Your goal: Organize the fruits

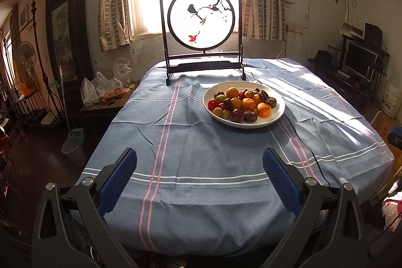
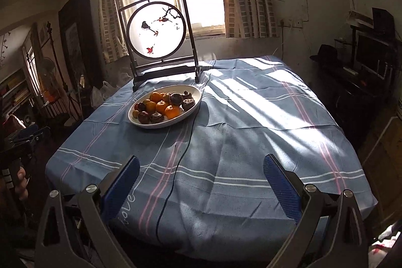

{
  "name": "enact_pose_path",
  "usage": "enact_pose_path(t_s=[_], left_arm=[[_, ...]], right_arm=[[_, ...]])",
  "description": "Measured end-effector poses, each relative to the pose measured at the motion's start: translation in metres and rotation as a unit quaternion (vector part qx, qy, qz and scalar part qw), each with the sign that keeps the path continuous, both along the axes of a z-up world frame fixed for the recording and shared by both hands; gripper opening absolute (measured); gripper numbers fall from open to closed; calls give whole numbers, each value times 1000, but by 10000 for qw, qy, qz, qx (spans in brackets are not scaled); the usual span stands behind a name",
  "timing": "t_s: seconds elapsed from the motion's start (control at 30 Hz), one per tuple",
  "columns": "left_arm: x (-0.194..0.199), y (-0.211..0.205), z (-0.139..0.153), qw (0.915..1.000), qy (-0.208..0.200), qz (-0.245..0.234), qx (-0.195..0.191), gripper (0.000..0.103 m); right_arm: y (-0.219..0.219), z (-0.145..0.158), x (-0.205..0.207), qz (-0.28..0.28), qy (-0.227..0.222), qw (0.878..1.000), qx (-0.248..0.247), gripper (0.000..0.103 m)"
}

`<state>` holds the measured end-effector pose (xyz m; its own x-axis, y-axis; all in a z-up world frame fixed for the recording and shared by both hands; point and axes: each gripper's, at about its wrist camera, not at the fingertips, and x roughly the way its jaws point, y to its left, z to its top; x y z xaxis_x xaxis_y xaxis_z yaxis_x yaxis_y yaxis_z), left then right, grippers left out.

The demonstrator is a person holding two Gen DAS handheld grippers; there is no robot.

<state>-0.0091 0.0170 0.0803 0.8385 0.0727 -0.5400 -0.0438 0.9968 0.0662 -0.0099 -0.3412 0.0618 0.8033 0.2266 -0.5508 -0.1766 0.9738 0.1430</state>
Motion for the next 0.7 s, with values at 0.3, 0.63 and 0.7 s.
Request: enact_pose_path(t_s=[0.3, 0.63, 0.7], left_arm=[[1, 6, 1, 9997, -46, -63, -222, 98], [5, 13, -1, 9997, 25, 130, -215, 98], [5, 12, -2, 9997, 23, 196, -128, 98]], right_arm=[[3, -6, 1, 28, 88, 10000, 17, 99], [-6, -7, 3, -125, 90, 9999, 65, 99], [-6, -8, 4, -108, 104, 9999, 56, 99]])
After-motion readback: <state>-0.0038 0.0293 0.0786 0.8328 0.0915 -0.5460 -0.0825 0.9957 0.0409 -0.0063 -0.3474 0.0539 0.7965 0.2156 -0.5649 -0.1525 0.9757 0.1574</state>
